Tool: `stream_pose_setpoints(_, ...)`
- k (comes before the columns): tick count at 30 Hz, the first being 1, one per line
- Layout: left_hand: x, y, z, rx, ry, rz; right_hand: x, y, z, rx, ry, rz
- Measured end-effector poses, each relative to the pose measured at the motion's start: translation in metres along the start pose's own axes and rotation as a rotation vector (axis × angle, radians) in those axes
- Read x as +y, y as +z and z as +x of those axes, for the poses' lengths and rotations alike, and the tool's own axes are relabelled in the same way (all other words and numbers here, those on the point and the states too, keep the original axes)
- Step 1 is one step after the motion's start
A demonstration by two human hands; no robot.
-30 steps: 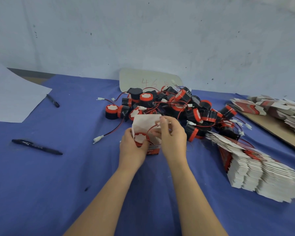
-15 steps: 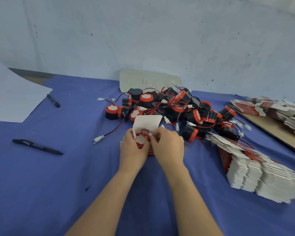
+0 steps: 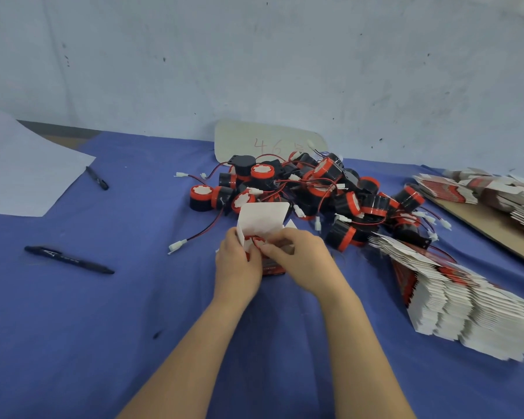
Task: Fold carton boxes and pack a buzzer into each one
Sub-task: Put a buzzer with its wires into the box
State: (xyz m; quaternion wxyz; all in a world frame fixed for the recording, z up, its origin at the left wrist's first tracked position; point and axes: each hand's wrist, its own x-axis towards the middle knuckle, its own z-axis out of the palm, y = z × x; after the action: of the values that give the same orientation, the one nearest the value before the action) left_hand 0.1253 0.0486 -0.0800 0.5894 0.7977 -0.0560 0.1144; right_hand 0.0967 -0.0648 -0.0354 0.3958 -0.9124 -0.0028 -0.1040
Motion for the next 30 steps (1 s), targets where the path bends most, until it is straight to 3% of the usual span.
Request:
stream_pose_setpoints(4,0.000,0.000,0.000,-0.004,0.006,0.031,0.000,0.000,0.000,-0.014,0.007,-0.083)
stream_pose_setpoints(13,0.006,0.002,-0.002,0.009,-0.035,0.023,-0.016,0.025,0.000,0.261,0.093,-0.473)
stream_pose_setpoints(17,0.006,0.002,-0.006,0.022,-0.016,0.111,-0.013,0.027,0.003,0.316,0.161,-0.523)
stream_pose_setpoints(23,0.009,0.001,-0.009,0.043,0.010,0.194,-0.011,0.023,0.005,0.293,0.153,-0.560)
stream_pose_setpoints(30,0.009,0.001,-0.008,0.052,-0.019,0.183,-0.015,0.020,-0.001,0.147,0.071,-0.521)
